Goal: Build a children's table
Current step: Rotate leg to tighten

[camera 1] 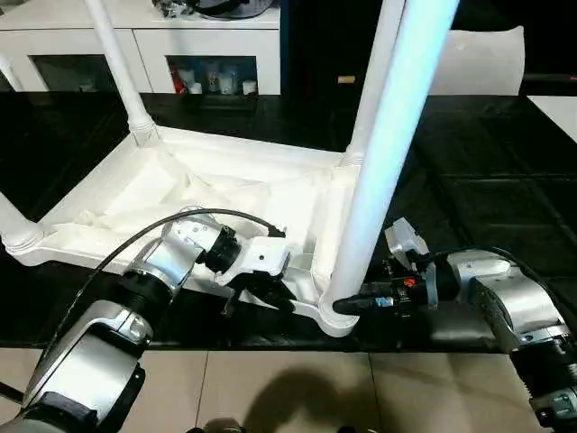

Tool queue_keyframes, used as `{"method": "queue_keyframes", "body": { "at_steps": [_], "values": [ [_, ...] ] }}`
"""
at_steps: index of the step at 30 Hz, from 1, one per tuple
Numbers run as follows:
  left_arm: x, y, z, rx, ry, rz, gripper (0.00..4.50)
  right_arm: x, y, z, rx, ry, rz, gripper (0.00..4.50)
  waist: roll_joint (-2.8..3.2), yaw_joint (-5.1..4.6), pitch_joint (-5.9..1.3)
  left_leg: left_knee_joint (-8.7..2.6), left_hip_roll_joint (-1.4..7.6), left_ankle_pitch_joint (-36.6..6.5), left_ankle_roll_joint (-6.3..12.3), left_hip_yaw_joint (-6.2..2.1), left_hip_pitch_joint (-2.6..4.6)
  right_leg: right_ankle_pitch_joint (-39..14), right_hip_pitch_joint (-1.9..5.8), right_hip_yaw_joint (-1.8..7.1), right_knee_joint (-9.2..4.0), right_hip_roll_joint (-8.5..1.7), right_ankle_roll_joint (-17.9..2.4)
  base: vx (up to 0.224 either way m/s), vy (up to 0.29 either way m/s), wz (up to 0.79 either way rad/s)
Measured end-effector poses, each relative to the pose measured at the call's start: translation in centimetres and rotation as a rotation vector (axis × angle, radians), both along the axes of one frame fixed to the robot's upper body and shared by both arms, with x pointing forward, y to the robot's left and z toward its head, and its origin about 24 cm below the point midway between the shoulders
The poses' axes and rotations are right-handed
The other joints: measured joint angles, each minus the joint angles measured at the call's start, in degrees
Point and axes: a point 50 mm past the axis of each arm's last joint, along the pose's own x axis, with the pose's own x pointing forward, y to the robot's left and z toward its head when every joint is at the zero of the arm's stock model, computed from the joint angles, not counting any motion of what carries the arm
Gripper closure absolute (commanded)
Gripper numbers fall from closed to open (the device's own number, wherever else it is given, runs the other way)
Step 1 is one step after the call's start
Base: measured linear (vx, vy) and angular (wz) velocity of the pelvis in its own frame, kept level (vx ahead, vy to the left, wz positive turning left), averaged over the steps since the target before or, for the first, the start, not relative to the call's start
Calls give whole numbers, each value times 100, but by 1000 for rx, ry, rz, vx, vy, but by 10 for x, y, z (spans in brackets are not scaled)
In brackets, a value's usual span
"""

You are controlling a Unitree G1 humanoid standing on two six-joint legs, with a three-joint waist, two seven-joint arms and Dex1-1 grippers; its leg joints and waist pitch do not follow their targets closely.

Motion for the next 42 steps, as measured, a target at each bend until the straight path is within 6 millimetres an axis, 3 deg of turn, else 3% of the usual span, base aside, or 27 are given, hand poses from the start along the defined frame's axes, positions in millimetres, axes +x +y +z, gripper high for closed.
{"method": "queue_keyframes", "body": {
  "at_steps": [10, 15, 18, 23, 27, 33, 34, 36, 38, 42],
  "values": [
    [1, 1, 0, -7, 13, 15, 450, -1, 4, -2, 23, 17, -20, 250, 2, -6, -1, 0, 1, 0, -1, 0, 4, 0, 1, 0, 1, 2, 0, 0, 0, 0],
    [7, 4, -3, -10, 20, 150, 450, 1, 11, -8, 43, -19, -179, 251, 6, -51, -6, 2, 0, 3, -21, 0, 18, 7, 8, 1, 4, 3, 0, 0, 0, 0],
    [16, 5, -5, -20, 1, 311, 450, 11, 19, -12, 40, -50, -378, 252, 2, -206, -8, 1, -4, 0, -53, 0, 45, 10, 28, -3, 1, 4, 1, 0, 0, 0],
    [25, -10, -8, -68, 15, 518, 450, 28, 24, -12, 40, -42, -677, 255, 1, -497, -9, -1, -4, -2, -52, -4, 46, 13, 48, -23, -34, 4, 6, 0, 0, 0],
    [36, -25, -9, -102, 3, 691, 450, 46, 37, -10, 17, -45, -912, 255, 1, -649, -9, -3, -4, -2, -51, -15, 31, 14, 45, -33, -41, 5, 7, 0, 0, 0],
    [38, -36, -7, -125, -22, 745, 450, 51, 42, -8, -3, -101, -1037, 255, 3, -656, -10, -33, -3, 4, -3, -24, 3, 11, 35, -34, -70, 10, 12, 0, 0, 0],
    [38, -36, -7, -124, -27, 743, 450, 51, 42, -8, 3, -101, -1047, 200, 3, -652, -10, -34, -4, 2, 1, -23, 1, 10, 33, -30, -70, 10, 13, 0, 0, 0],
    [39, -36, -6, -119, -39, 733, 450, 51, 44, -9, 11, -99, -1055, 200, 3, -652, -10, -34, -5, 0, 3, -18, -2, 11, 25, -22, -70, 10, 12, 0, 0, 0],
    [39, -36, -6, -116, -49, 726, 450, 50, 46, -9, 18, -98, -1061, 167, 3, -653, -10, -34, -5, 1, 3, -15, -1, 12, 20, -17, -67, 10, 9, 0, 0, 0],
    [38, -33, -5, -114, -70, 683, 450, 47, 47, -10, 35, -100, -1056, 141, 3, -648, -10, -35, -4, 2, 3, -12, -2, 14, 14, -14, -63, 12, 7, 0, 0, 0]
  ]
}}
